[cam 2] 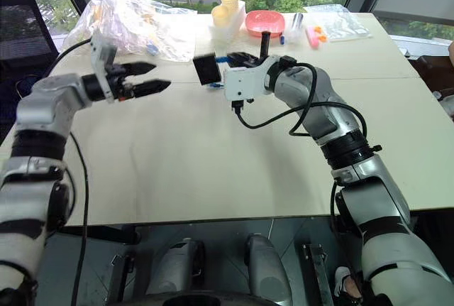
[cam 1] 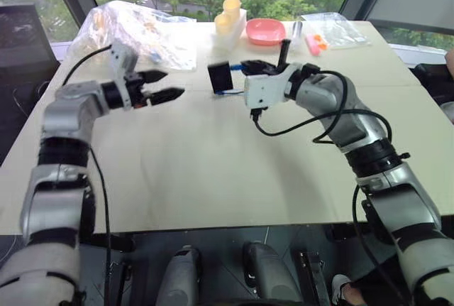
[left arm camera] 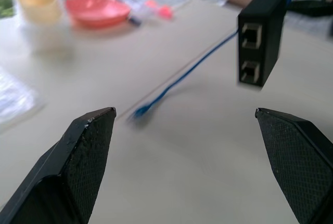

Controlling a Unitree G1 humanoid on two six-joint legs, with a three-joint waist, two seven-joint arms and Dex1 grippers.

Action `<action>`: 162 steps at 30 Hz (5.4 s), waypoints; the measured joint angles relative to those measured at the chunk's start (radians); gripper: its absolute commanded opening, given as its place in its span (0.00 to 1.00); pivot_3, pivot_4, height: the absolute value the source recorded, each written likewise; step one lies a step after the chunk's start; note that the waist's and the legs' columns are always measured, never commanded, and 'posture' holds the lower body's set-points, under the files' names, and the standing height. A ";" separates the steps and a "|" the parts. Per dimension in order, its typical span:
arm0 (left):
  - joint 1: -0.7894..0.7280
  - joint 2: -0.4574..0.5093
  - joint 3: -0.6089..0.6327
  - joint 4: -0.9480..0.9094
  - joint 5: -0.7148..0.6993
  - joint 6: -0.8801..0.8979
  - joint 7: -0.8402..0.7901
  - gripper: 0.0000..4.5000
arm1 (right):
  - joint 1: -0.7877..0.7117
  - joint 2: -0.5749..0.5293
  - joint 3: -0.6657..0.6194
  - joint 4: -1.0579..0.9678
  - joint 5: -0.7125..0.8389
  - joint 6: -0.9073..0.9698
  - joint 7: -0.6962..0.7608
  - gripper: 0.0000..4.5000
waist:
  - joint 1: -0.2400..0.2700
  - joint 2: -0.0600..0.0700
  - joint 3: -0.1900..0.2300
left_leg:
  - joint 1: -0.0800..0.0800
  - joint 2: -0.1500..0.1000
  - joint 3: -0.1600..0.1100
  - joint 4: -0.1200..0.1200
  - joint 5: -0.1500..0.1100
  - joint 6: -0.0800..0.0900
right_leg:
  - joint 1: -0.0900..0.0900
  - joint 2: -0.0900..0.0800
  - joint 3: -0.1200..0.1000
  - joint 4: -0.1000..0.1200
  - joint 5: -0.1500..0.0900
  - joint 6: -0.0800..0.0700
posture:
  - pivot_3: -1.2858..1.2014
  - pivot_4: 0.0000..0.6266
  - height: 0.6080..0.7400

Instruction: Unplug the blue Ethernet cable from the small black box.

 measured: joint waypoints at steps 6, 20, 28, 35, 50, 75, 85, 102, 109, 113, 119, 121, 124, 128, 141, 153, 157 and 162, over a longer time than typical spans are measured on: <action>-0.153 -0.060 -0.004 0.209 -0.006 0.043 -0.196 1.00 | 0.003 0.010 -0.008 -0.028 -0.028 0.055 -0.050 0.01 | -0.008 0.000 0.000 | 0.001 0.000 -0.001 -0.001 0.000 0.001 | 0.000 0.001 0.000 0.001 0.000 0.001 | 0.52 0.24 1.00; -0.294 -0.148 0.058 0.506 0.065 -0.096 -0.171 0.88 | 0.026 0.016 -0.021 -0.065 -0.030 0.105 -0.064 0.00 | -0.006 0.000 0.000 | 0.000 0.000 -0.002 -0.002 0.000 0.001 | 0.000 0.001 0.000 0.000 -0.001 0.001 | 0.52 0.24 1.00; -0.306 -0.167 0.062 0.524 0.108 -0.106 -0.202 0.40 | 0.032 0.037 -0.021 -0.107 -0.024 0.134 -0.058 0.00 | -0.006 0.000 0.000 | 0.000 0.000 -0.002 -0.002 0.000 0.001 | 0.000 0.001 0.000 0.001 -0.001 0.001 | 0.52 0.24 1.00; -0.310 -0.182 0.081 0.538 0.119 -0.106 -0.235 0.12 | 0.049 0.045 -0.046 -0.137 -0.007 0.180 -0.024 0.00 | -0.004 0.000 0.000 | 0.000 -0.001 -0.003 -0.001 0.000 0.001 | 0.000 0.000 0.000 0.001 -0.001 0.001 | 0.52 0.24 1.00; -0.303 -0.110 0.101 0.538 0.138 -0.067 -0.287 0.12 | 0.328 0.198 -0.415 -0.614 0.616 0.928 0.278 0.95 | 0.002 -0.001 0.000 | 0.000 0.000 -0.006 0.000 0.000 0.001 | 0.000 0.000 -0.002 0.010 -0.001 0.002 | 0.52 0.24 1.00; -0.070 0.072 -0.140 0.034 -0.219 0.291 -0.429 0.12 | 0.200 0.598 -0.628 -0.428 1.181 1.239 -0.089 0.95 | -0.007 0.000 0.000 | 0.002 0.000 -0.009 0.001 0.000 0.001 | 0.000 0.000 -0.004 0.011 -0.002 0.000 | 0.52 0.24 1.00; -0.078 0.056 -0.137 0.060 -0.222 0.283 -0.430 0.12 | 0.206 0.544 -0.576 -0.437 1.272 1.221 -0.096 0.95 | -0.007 0.000 0.000 | 0.002 0.000 -0.009 0.000 0.000 0.001 | 0.000 0.000 -0.004 0.010 -0.002 0.000 | 0.52 0.24 1.00; -0.102 0.046 -0.142 0.088 -0.209 0.270 -0.430 0.12 | 0.228 0.524 -0.536 -0.434 1.405 1.169 -0.129 0.95 | -0.007 0.000 0.000 | 0.002 0.000 -0.009 0.000 0.000 0.001 | 0.000 0.000 -0.004 0.010 -0.002 0.000 | 0.52 0.24 1.00; -0.099 0.048 -0.142 0.078 -0.210 0.272 -0.430 0.12 | 0.228 0.523 -0.537 -0.414 1.446 1.147 -0.150 0.95 | -0.007 0.000 0.000 | 0.002 0.001 -0.009 0.000 0.000 0.001 | 0.000 0.000 -0.004 0.010 -0.002 0.000 | 0.52 0.24 1.00; -0.097 0.048 -0.142 0.076 -0.210 0.273 -0.430 0.12 | 0.228 0.523 -0.537 -0.399 1.457 1.133 -0.165 0.58 | -0.007 0.000 0.000 | 0.002 0.001 -0.009 0.000 0.000 0.001 | 0.000 0.000 -0.004 0.010 -0.002 0.000 | 0.52 0.24 1.00; -0.094 0.047 -0.137 0.077 -0.210 0.275 -0.425 0.12 | 0.227 0.531 -0.532 -0.396 1.490 1.109 -0.178 0.01 | -0.008 0.000 0.000 | 0.002 0.001 -0.009 0.000 0.000 0.001 | 0.000 0.000 -0.004 0.010 -0.002 0.000 | 0.52 0.24 1.00; -0.093 0.048 -0.136 0.077 -0.210 0.275 -0.425 0.12 | 0.227 0.532 -0.530 -0.396 1.495 1.107 -0.182 0.01 | -0.007 0.000 0.000 | 0.002 0.001 -0.009 0.000 0.000 0.001 | 0.000 0.000 -0.004 0.010 -0.002 0.000 | 0.52 0.24 1.00; -0.093 0.048 -0.134 0.077 -0.210 0.275 -0.425 0.12 | 0.227 0.532 -0.524 -0.396 1.496 1.101 -0.186 0.01 | -0.007 0.000 0.000 | 0.001 0.001 -0.009 0.000 0.000 0.001 | 0.000 0.000 -0.004 0.010 -0.002 0.000 | 0.52 0.24 1.00; -0.091 0.048 -0.128 0.077 -0.210 0.275 -0.426 0.12 | 0.227 0.532 -0.510 -0.396 1.497 1.092 -0.188 0.01 | -0.007 0.000 0.000 | 0.001 0.001 -0.009 0.000 0.000 0.001 | 0.000 0.000 -0.004 0.010 -0.002 0.000 | 0.52 0.24 1.00; -0.123 0.038 -0.102 0.138 -0.166 0.252 -0.432 0.12 | 0.227 0.571 -0.538 -0.341 1.592 1.067 -0.259 0.01 | -0.007 0.000 0.000 | 0.001 0.001 -0.009 -0.001 0.000 0.001 | 0.000 0.000 -0.004 0.009 -0.002 0.000 | 0.52 0.24 1.00; -0.085 0.034 -0.075 0.095 -0.167 0.276 -0.430 0.12 | 0.244 0.523 -0.494 -0.341 1.546 1.023 -0.238 0.67 | -0.008 0.000 0.000 | 0.001 0.001 -0.009 -0.001 0.000 0.001 | 0.000 0.000 -0.004 0.009 -0.002 0.000 | 0.52 0.24 1.00; -0.082 0.031 -0.074 0.081 -0.167 0.280 -0.430 0.12 | 0.244 0.526 -0.475 -0.341 1.532 1.005 -0.237 0.67 | -0.008 0.000 0.000 | 0.001 0.001 -0.009 -0.001 0.000 0.001 | 0.000 0.000 -0.004 0.009 -0.002 0.000 | 0.52 0.24 1.00; -0.078 0.030 -0.070 0.077 -0.167 0.291 -0.430 0.12 | 0.244 0.530 -0.467 -0.341 1.524 0.991 -0.232 0.67 | -0.008 0.000 0.000 | 0.001 0.001 -0.009 -0.001 0.000 0.001 | 0.000 0.000 -0.004 0.009 -0.002 0.000 | 0.52 0.24 1.00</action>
